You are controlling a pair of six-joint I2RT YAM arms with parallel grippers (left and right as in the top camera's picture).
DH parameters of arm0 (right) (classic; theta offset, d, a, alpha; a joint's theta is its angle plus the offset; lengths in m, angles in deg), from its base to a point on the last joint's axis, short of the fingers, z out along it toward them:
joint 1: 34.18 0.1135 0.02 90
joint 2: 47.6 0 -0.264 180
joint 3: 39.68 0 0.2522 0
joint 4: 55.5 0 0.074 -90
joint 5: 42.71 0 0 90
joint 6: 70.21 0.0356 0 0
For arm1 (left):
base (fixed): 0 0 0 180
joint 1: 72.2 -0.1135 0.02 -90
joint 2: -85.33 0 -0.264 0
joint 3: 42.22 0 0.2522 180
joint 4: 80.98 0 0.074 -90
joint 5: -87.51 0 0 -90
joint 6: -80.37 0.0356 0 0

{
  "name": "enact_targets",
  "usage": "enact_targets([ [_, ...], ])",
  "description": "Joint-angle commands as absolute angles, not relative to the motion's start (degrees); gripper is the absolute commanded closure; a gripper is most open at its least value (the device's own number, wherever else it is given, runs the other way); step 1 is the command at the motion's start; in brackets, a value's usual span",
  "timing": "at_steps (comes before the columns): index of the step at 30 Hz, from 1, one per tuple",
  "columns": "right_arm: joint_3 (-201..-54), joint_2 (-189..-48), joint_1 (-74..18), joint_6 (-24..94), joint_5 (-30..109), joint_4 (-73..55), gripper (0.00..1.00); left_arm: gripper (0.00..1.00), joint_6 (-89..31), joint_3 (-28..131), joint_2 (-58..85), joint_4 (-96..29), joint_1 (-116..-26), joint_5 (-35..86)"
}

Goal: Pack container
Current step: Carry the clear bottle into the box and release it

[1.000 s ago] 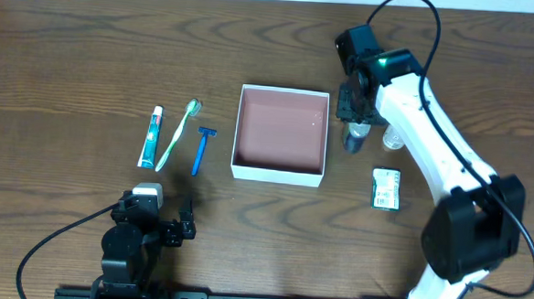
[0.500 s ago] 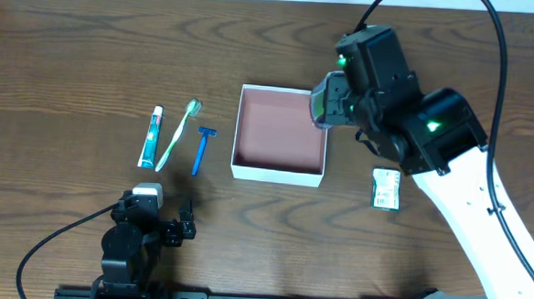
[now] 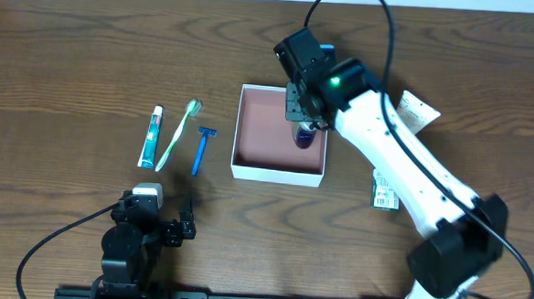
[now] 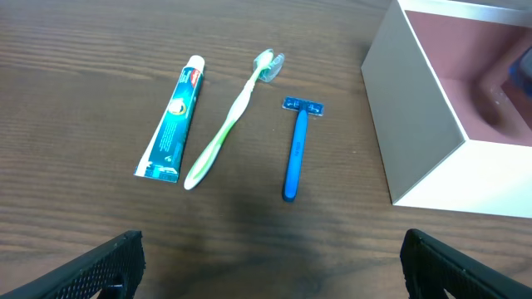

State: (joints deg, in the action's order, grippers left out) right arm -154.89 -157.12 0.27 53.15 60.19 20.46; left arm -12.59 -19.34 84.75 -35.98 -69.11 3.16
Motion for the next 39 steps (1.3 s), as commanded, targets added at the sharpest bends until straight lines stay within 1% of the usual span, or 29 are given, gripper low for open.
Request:
enact_targets([
  [1,-155.5,-158.1,-1.7,55.1,61.1,18.9,0.83,0.02,-12.7,-20.0,85.1,-36.0,-69.4,3.5],
  [5,-155.5,-159.4,-3.0,54.9,60.8,17.0,0.83,0.02,-12.7,-20.0,85.1,-36.0,-69.4,3.5],
  [9,-155.5,-160.3,-3.9,54.9,60.7,16.5,0.78,0.02,-12.7,-20.0,85.1,-36.0,-69.4,3.5],
  [14,-155.4,-161.2,-3.9,54.9,60.6,16.7,0.77,0.02,-12.7,-20.0,85.1,-36.0,-69.4,3.5],
  [15,-155.4,-161.2,-3.9,54.9,60.6,16.7,0.74,0.02,-12.7,-20.0,85.1,-36.0,-69.4,3.5],
  [16,-155.4,-161.2,-4.0,54.9,60.6,16.5,0.63,0.02,-12.7,-20.0,85.1,-36.0,-69.4,3.5],
  [19,-155.5,-161.2,-4.0,53.9,60.5,15.6,0.28,0.02,-12.7,-20.0,85.1,-36.0,-69.4,3.5],
  [20,-155.5,-161.1,-4.0,53.9,60.5,15.7,0.23,0.02,-12.7,-20.0,85.1,-36.0,-69.4,3.5],
  [23,-155.5,-160.3,-4.0,53.9,59.7,16.2,0.15,0.02,-12.7,-20.0,85.1,-36.0,-69.4,3.5],
  [25,-155.5,-159.1,-4.0,53.9,58.5,17.0,0.13,0.02,-12.7,-20.0,85.1,-36.0,-69.4,3.5],
  [30,-155.5,-152.8,-3.8,52.1,57.3,19.6,0.11,0.02,-12.7,-20.0,85.1,-36.0,-69.4,3.5],
  [35,-155.5,-144.5,-4.7,45.0,58.3,20.8,0.08,0.02,-12.7,-20.0,85.1,-36.0,-69.4,3.5],
  [36,-155.5,-142.9,-5.2,43.1,59.8,20.9,0.03,0.02,-12.7,-20.0,85.1,-36.0,-69.4,3.5],
  [37,-155.5,-141.6,-5.8,40.4,61.5,20.9,0.01,0.02,-12.7,-20.0,85.1,-36.0,-69.4,3.5],
  [39,-155.5,-139.6,-7.6,33.2,64.6,20.9,0.01,0.02,-12.7,-20.0,85.1,-36.0,-69.4,3.5],
])
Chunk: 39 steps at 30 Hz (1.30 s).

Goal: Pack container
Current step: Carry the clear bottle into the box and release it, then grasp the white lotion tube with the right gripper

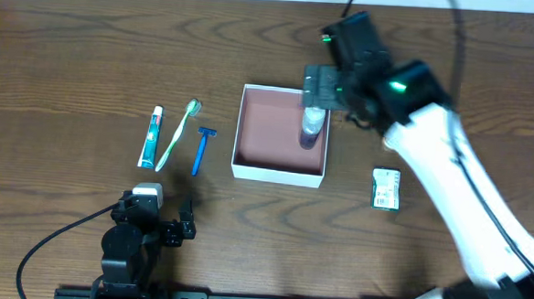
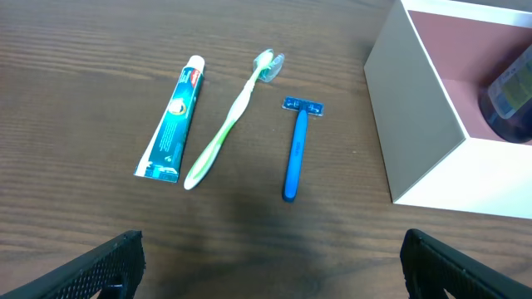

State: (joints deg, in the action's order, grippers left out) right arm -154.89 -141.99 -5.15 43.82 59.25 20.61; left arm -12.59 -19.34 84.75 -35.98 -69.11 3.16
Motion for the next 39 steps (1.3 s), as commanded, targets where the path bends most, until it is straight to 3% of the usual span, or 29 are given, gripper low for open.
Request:
enact_targets([
  [1,-155.5,-138.9,-8.6,29.6,65.2,20.9,0.01,0.02,-12.7,-20.0,85.1,-36.0,-69.4,3.5],
  [4,-155.4,-138.4,-13.1,20.8,64.9,21.4,0.03,0.02,-12.7,-20.0,85.1,-36.0,-69.4,3.5],
  [13,-155.4,-142.7,-26.1,12.0,56.4,24.5,0.05,0.02,-12.7,-20.0,85.1,-36.0,-69.4,3.5],
  [19,-155.4,-147.2,-30.9,9.1,43.7,27.6,0.20,0.02,-12.7,-20.0,85.1,-36.0,-69.4,3.5],
  [27,-155.3,-151.7,-31.1,9.2,43.6,32.4,0.34,0.02,-12.7,-20.0,85.1,-36.0,-69.4,3.5],
  [34,-155.2,-152.5,-31.2,11.8,44.2,32.4,0.63,0.02,-12.7,-20.0,85.1,-36.0,-69.4,3.5],
  [37,-155.2,-152.5,-31.2,14.4,45.6,32.4,0.93,0.02,-12.7,-20.0,85.1,-36.0,-69.4,3.5],
  [39,-155.2,-152.4,-31.2,17.0,47.3,32.3,0.98,0.02,-12.7,-20.0,85.1,-36.0,-69.4,3.5],
])
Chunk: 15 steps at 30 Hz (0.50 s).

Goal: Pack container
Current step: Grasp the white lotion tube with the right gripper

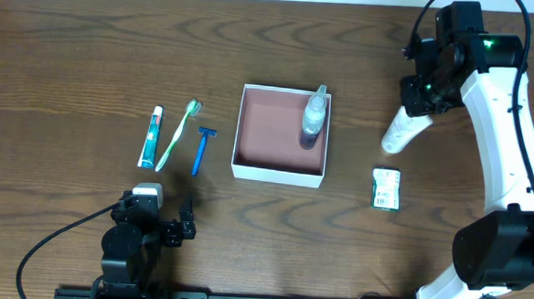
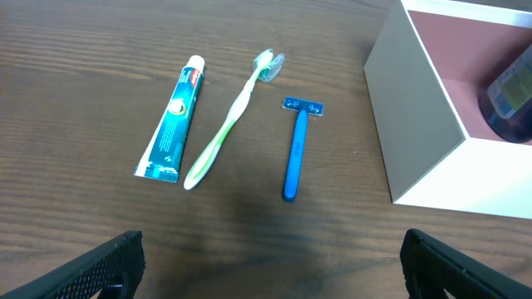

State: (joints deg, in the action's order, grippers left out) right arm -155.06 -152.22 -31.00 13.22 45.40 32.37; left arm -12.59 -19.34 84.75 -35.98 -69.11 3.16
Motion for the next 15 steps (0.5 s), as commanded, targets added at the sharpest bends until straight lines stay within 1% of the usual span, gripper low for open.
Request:
enact_targets([
  [1,-155.2,-152.3,-31.2,19.0,48.2,32.4,0.99,0.02,-12.7,-20.0,85.1,-36.0,-69.4,3.5],
  [8,-156.4,-146.6,-29.6,30.4,49.2,32.9,0.99,0.02,-12.7,-20.0,85.1,-36.0,-69.4,3.5],
  [11,-157.2,-140.8,-26.2,33.7,49.2,33.3,0.99,0.02,-12.7,-20.0,85.1,-36.0,-69.4,3.5],
  [15,-157.9,-133.2,-18.4,37.1,49.2,33.3,0.99,0.02,-12.7,-20.0,85.1,-36.0,-69.4,3.5],
])
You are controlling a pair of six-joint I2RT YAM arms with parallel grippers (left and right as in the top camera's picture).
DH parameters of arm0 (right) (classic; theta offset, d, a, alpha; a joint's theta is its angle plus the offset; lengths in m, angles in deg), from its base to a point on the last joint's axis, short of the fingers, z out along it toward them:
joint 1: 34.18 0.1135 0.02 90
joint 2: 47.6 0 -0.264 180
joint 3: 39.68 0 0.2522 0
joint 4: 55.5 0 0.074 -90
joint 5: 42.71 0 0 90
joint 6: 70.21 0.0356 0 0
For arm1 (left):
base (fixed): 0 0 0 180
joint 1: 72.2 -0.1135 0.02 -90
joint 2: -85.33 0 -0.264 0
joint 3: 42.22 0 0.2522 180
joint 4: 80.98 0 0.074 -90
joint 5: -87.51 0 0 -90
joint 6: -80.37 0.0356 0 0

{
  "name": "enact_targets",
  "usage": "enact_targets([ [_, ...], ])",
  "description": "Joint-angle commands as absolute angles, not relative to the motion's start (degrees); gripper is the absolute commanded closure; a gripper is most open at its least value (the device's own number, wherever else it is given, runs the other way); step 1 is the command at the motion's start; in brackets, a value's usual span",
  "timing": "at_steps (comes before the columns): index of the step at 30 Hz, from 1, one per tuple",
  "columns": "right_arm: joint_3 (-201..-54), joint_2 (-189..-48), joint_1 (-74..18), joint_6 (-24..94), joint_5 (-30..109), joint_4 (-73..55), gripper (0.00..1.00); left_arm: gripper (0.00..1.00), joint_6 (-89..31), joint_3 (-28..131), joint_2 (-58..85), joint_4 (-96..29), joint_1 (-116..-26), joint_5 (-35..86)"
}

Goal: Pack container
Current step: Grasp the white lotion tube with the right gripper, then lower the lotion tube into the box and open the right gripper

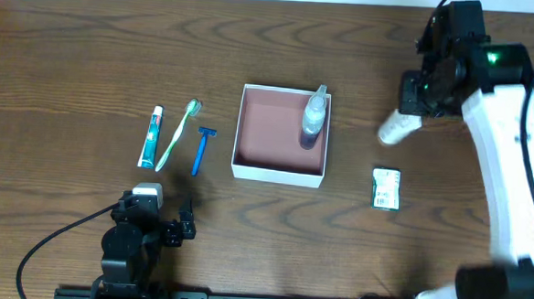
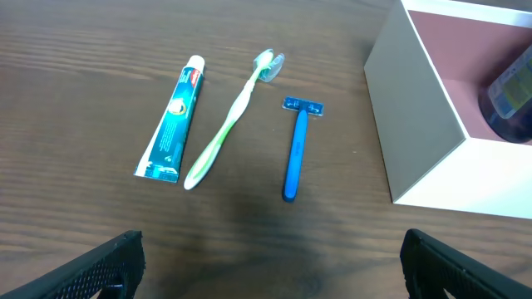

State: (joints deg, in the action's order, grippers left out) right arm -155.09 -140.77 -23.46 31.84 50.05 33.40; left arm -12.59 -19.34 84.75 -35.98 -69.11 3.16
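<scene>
The white box (image 1: pixel 278 174) with a pink floor stands mid-table, and a clear bottle (image 1: pixel 314 115) with dark liquid stands in its right end; the bottle (image 2: pixel 511 100) also shows in the left wrist view. Left of the box lie a toothpaste tube (image 2: pixel 172 120), a green toothbrush (image 2: pixel 230 121) and a blue razor (image 2: pixel 293 152). At the far right my right gripper (image 1: pixel 414 100) is shut on the upper end of a white tube (image 1: pixel 393 128), which slants down-left. My left gripper (image 2: pixel 270 266) is open near the front edge, short of the razor.
A small green-and-white packet (image 1: pixel 387 189) lies on the table right of the box, below the white tube. The left arm's base (image 1: pixel 129 243) sits at the front left. Black cables loop around both arms.
The right gripper and the white tube have shifted slightly; the tube's lower end now sits a little higher and further left. The left arm and the items on the left have not moved.
First my right gripper held the bottle low inside the box's right end. Then the bottle stood in the box with the gripper just above it. Later the gripper was away at the far right on a white tube, where it still is. The left gripper stayed open throughout.
</scene>
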Motion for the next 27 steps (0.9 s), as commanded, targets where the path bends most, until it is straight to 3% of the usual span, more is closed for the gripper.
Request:
enact_targets([
  [1,-157.9,-131.4,-15.6,37.9,49.2,33.3,0.99,0.02,-12.7,-20.0,85.1,-36.0,-69.4,3.5],
  [11,-157.8,-129.4,1.9,41.9,50.6,29.8,0.99,0.02,-12.7,-20.0,85.1,-36.0,-69.4,3.5],
  [27,-157.8,-146.1,3.0,44.7,55.5,29.7,0.99,0.02,-12.7,-20.0,85.1,-36.0,-69.4,3.5],
])
